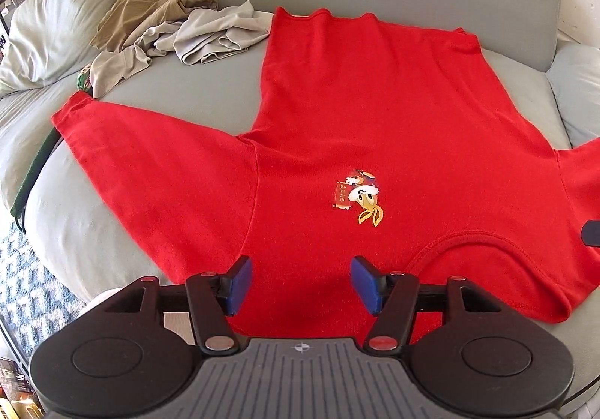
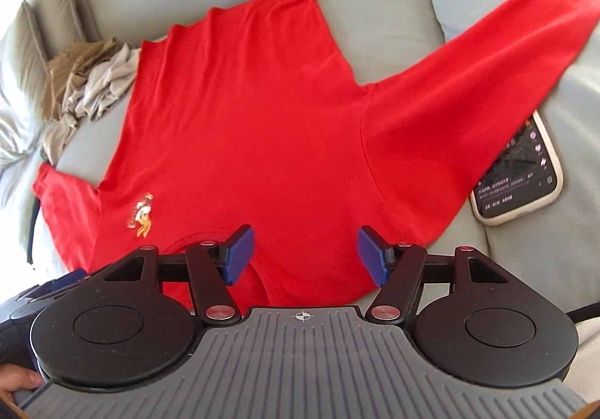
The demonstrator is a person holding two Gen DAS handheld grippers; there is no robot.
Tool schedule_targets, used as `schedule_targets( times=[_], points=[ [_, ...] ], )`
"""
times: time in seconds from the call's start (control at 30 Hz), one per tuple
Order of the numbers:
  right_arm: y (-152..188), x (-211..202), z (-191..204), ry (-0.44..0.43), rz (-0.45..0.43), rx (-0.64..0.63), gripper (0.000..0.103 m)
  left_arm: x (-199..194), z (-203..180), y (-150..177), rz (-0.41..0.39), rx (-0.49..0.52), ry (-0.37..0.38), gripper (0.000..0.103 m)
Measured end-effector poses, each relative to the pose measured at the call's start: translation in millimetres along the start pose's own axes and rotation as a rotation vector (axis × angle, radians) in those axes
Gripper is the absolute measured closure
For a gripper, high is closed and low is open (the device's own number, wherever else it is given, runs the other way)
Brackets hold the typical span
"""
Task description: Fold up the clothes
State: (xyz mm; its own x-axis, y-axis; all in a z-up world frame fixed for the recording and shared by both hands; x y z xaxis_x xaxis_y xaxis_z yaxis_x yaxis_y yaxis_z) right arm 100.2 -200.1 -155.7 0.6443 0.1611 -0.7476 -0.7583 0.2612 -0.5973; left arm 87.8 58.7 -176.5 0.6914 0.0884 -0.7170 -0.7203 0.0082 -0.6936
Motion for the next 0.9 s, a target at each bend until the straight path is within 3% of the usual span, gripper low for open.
schedule_targets(
  times=[0.17,0.3,0.4,0.57,0.67,0.77,0.8,0.83,0.9],
  points=[
    [-0.4,14.6,4.8,0.028,-0.003,-0.081,0.040,14.6,-10.2,7.3,0.062,0.041,0.046,0.043],
    [20.6,37.1,0.8,0.068,0.101,-0.102,0.040,14.7,-13.6,15.0,0.085,0.079,0.065,0.043],
    [36.8,29.7,7.8,0.072,0.115,-0.225,0.039,7.3,-10.9,21.4,0.115,0.071,0.086,0.044],
    [65.1,-1.9,6.5,-0.048,0.265,-0.203,0.034,-20.0,-4.8,37.3,0.215,0.121,0.158,0.054],
    [62.1,-29.9,-2.2,-0.078,0.235,-0.148,0.041,-46.4,-1.0,35.4,0.167,0.074,0.244,0.051],
    [47.0,-46.1,-5.7,-0.091,0.132,-0.101,0.041,-55.8,-0.2,18.3,0.046,0.055,0.235,0.048],
    [39.7,-49.3,-5.8,-0.092,0.084,-0.087,0.045,-53.8,-1.0,11.0,0.010,0.047,0.225,0.048],
    [32.4,-52.7,-6.0,-0.093,0.036,-0.074,0.065,-49.5,-2.1,4.4,-0.017,0.034,0.213,0.048],
    [22.2,-45.5,1.8,-0.108,-0.018,-0.085,0.091,-35.9,-5.5,-2.6,-0.053,0.013,0.192,0.049]
  ],
)
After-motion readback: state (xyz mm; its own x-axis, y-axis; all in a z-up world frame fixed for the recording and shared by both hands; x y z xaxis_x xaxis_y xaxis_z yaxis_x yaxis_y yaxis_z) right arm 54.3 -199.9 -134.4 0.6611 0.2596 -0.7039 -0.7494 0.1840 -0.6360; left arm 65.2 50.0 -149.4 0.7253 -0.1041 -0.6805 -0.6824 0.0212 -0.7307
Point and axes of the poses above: each gripper's, at about its wrist camera, not at the fingertips, and x roughly the way its jaws point, z to its left, y to its underside, the point moved 6 cm from there along x, roughly the way its jaws point, and after that the axes turned 12 degrees about -z, right-handed, at the moved point
